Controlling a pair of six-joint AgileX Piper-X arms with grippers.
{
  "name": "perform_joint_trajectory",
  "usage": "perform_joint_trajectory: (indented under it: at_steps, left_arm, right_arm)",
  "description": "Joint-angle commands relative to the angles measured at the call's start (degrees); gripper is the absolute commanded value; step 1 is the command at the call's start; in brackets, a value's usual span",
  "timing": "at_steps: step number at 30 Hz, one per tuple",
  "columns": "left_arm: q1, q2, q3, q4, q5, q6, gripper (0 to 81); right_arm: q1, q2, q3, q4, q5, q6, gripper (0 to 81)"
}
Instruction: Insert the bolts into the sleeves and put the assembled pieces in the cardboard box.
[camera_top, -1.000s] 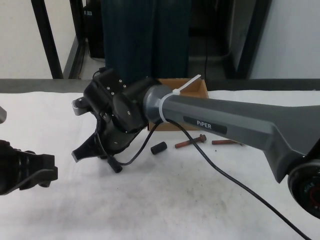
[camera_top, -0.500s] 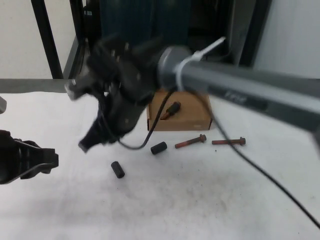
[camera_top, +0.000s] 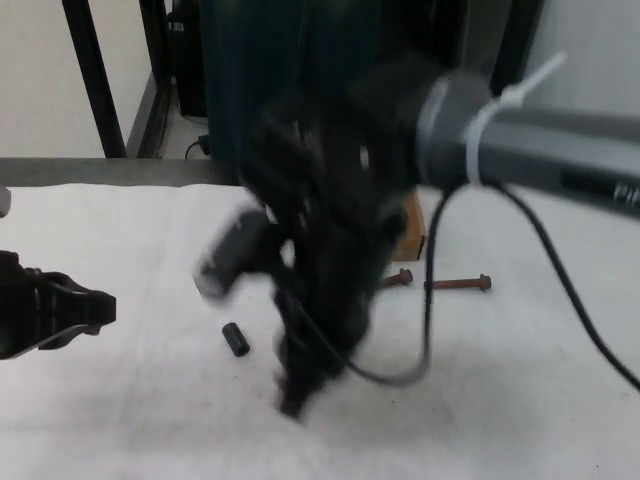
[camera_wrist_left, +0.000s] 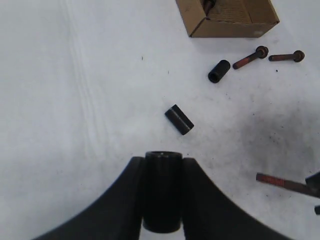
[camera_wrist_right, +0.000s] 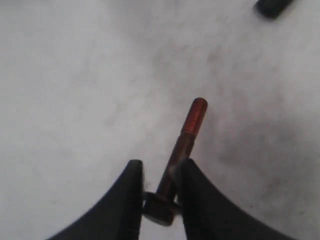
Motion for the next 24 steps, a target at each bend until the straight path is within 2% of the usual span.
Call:
perform_joint_trajectory:
  at_steps: [1, 5, 10, 12, 17, 24]
  left_arm:
    - [0.13, -1.15, -0.03, -0.81, 0.04, 0.42, 0.8]
    - [0.13, -1.77, -0.03, -0.81, 0.04, 0.42, 0.8]
    - [0.13, -1.77, -0.03, -0.81, 0.04, 0.42, 0.8]
    - [0.13, -1.77, -0.03, -0.81, 0.04, 0.42, 0.8]
    - [0.13, -2.02, -0.03, -0.81, 0.04, 0.42, 0.8]
    - [0.13, -3.22, -0.03, -0.81, 0.04, 0.42, 0.8]
  right_arm:
    - [0.46, -0.80, 5.00, 4.33, 1.48, -11.39, 0.2]
    - [0.57, -0.80, 7.83, 6.02, 5.54, -16.52, 0.2]
    - [0.57, -0.80, 10.16, 2.55, 7.82, -31.72, 0.2]
    - [0.57, -0.80, 11.55, -1.19, 8.11, -39.11, 0.2]
    - [0.47, -0.80, 15.12, -11.24, 9.77, -50.81, 0.2]
    - [-0.59, -0.69, 20.71, -28.30, 15.79, -60.33, 0.2]
